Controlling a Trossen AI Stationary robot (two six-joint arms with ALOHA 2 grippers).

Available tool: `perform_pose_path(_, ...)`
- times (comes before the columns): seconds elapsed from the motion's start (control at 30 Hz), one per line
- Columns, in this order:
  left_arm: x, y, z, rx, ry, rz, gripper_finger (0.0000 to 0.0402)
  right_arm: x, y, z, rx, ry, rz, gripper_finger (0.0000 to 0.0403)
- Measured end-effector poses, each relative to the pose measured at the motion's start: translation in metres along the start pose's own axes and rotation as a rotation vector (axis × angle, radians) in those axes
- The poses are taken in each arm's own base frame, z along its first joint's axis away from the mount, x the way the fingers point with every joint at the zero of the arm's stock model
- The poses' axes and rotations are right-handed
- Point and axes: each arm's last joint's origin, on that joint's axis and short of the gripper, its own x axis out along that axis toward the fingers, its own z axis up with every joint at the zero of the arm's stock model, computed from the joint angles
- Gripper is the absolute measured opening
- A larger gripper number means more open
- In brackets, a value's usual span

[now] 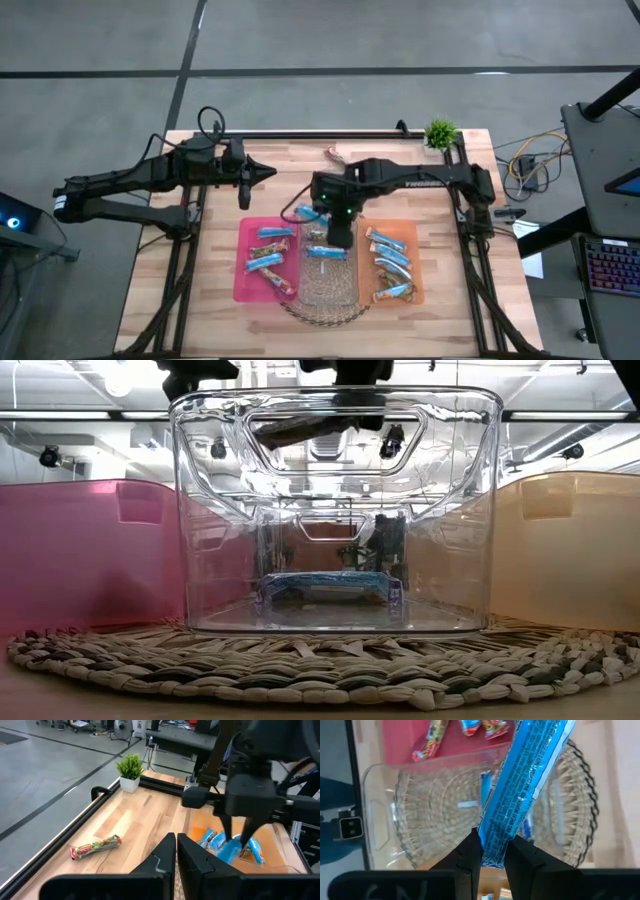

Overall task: Pick and place Granola Bars by type
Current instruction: Put the blue granola bar into the transparent bin

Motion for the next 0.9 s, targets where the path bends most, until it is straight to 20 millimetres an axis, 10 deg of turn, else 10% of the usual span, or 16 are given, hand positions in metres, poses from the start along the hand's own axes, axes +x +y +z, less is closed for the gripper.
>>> perform_pose_path(0.9, 0.000, 0.000, 0.000, 0.021, 0.002, -0.006, 0.0000, 0.040, 0.050, -0.039, -0.048, 0.187, -0.018, 0.0062)
